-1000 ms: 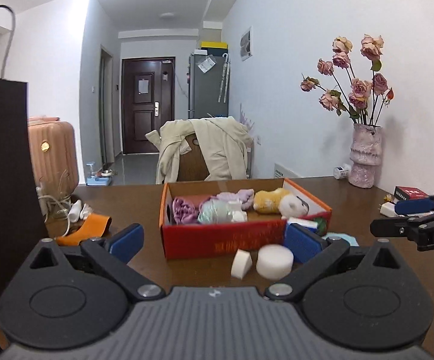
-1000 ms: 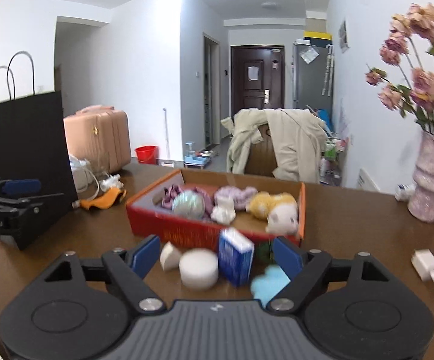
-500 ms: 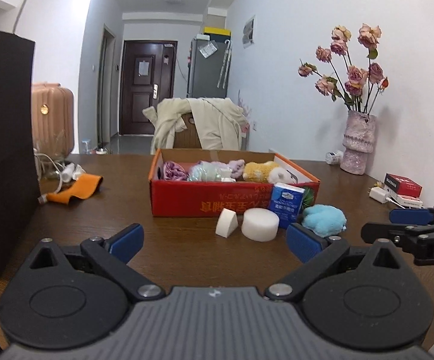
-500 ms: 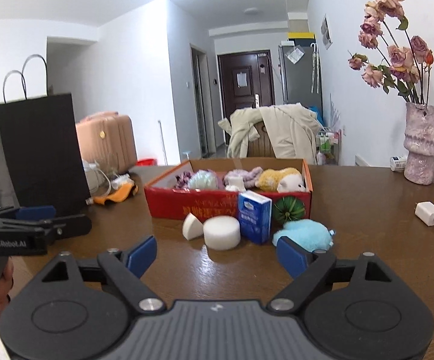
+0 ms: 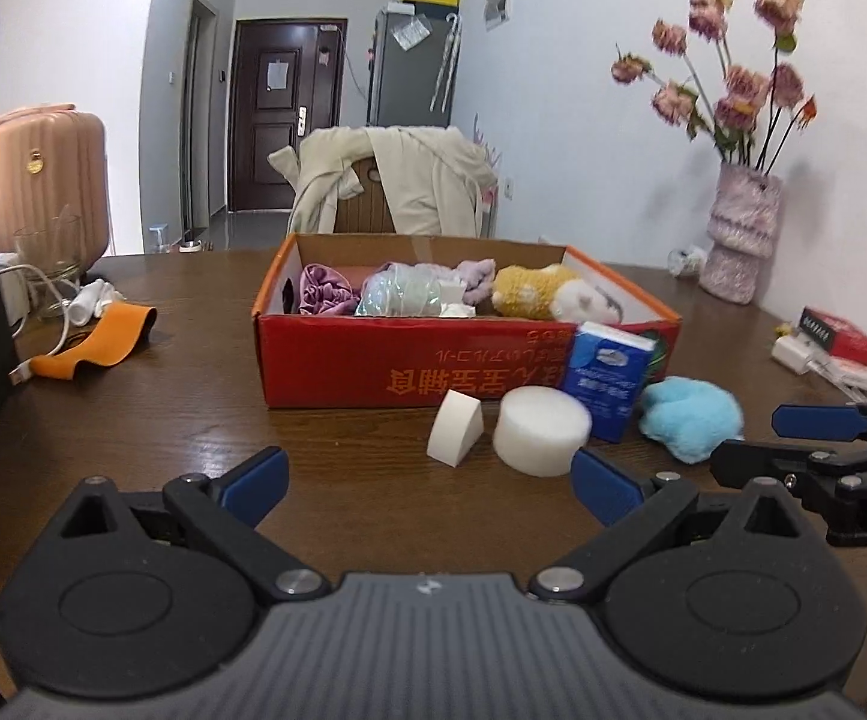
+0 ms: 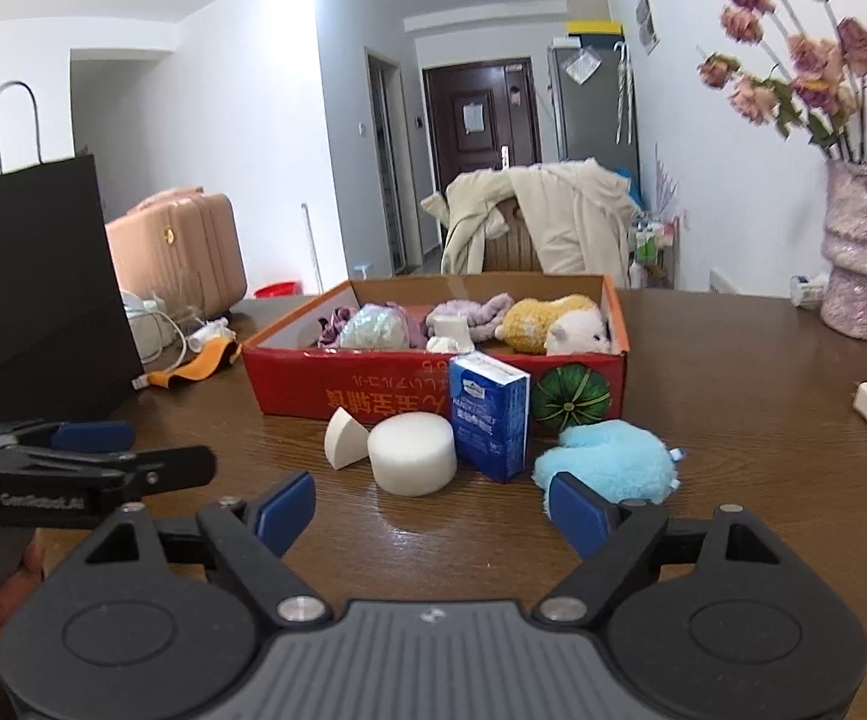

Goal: Organize soft objects
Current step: 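Grasp the white foam cube with the left tool while the right tool grasps the white foam cylinder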

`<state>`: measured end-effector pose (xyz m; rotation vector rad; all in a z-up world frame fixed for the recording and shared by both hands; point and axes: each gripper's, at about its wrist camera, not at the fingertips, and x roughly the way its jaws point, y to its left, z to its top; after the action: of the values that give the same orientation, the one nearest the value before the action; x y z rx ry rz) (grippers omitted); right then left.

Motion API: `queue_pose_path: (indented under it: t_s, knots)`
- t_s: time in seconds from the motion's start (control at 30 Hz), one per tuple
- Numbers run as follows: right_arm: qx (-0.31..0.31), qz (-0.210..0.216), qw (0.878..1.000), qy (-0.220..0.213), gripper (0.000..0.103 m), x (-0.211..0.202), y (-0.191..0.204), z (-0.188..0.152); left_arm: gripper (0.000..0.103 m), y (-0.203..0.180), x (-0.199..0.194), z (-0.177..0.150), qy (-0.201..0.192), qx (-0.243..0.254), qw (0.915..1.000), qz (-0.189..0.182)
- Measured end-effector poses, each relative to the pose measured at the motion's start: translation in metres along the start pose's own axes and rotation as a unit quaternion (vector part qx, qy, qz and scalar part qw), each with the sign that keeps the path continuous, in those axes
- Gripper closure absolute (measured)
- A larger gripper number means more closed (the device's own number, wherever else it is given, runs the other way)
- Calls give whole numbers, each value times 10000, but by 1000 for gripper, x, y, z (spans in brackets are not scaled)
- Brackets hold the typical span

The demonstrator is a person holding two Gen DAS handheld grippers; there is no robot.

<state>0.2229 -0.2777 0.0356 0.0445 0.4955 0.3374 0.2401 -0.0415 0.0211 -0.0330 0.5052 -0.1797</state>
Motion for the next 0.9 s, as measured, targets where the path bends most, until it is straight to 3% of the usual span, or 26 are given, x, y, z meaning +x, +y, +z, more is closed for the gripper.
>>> queue_pose_path:
  t_s: [0.13,0.23,0.37,0.5,0.57,0.7,0.9]
  knots:
    - [46,53,9999,101,22,26,-5,7,13,0,34,7,166,194,9996,-87]
    - [-35,163,9995,269,22,50,-3,10,32,0,68,10,440,428,9975,-339]
    - [-294,288,9969,664,26,92,7,7,46,2,101,11,586,697,9949,-440]
    - [-353,299,9961,753,32,119,12,10,65,20,119,11,746,256,9939,-767]
    - [-255,355,9962,751,33,126,10,10,83,28,121,12,765,22,9904,-1150]
    - [-253,258,9972,653,50,136,11,10,84,28,121,10,743,-3,9894,-1247]
    - [-191,315,9975,608,53,136,9,10,84,32,121,10,766,-117,9885,-1296]
